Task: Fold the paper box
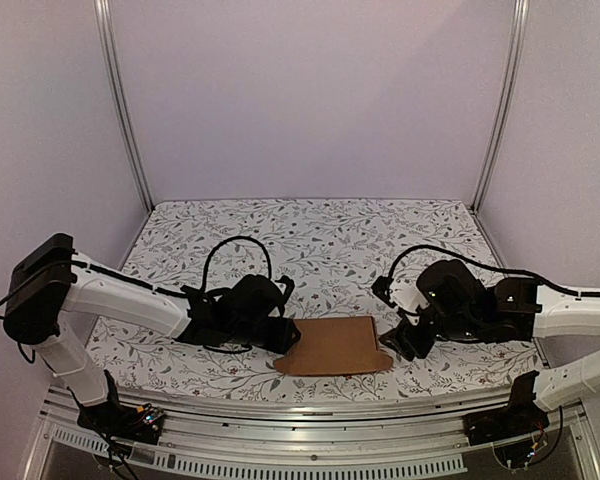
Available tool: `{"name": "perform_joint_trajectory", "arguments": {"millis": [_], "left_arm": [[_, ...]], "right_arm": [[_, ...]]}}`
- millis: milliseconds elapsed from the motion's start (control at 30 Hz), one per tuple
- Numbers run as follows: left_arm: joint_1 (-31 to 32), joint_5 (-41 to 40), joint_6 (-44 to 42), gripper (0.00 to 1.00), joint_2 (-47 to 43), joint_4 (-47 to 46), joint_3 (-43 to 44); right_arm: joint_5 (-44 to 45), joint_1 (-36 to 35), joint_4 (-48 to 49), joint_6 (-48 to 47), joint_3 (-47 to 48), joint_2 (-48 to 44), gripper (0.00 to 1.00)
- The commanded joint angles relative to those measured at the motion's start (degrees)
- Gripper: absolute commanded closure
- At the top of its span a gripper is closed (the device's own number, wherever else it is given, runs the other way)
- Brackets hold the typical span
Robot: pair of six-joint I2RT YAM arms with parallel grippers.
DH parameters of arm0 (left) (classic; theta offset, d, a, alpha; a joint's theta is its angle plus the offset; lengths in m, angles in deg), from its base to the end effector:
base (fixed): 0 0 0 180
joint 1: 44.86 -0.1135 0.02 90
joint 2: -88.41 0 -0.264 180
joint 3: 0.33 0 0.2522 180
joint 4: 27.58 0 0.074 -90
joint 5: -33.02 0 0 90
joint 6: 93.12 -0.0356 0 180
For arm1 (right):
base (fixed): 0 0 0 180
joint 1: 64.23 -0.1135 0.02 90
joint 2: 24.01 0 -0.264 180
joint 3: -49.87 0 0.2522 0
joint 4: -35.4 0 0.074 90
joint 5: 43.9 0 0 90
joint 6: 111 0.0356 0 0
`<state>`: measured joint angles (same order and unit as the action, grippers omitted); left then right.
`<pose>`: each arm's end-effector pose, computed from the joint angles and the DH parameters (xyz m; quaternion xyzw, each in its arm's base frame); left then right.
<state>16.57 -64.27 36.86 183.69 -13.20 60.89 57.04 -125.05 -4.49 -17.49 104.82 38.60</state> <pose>0.1598 -0.2839 0.1533 0.1515 0.9210 -0.2364 0.2702 0.1142 0.1906 0.2339 -0.4147 0.8308 0.1166 0.3524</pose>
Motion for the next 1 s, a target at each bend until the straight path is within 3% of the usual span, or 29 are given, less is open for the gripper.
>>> {"name": "perform_joint_trajectory", "arguments": {"millis": [0, 400, 967], "left_arm": [[-0.5, 0.1, -1.1, 0.71, 1.1, 3.9, -3.0], [-0.2, 0.4, -1.5, 0.72, 0.7, 2.9, -3.4], [-0.1, 0.4, -1.7, 0.72, 0.8, 2.5, -3.7]], "right_arm": [[2.3, 1.7, -1.6, 4.5, 4.7, 5.4, 0.33], [-3.8, 7.4, -1.4, 26.0, 7.1, 18.4, 0.45], [-13.2, 10.7, 7.8, 37.5, 1.7, 22.8, 0.64]]}}
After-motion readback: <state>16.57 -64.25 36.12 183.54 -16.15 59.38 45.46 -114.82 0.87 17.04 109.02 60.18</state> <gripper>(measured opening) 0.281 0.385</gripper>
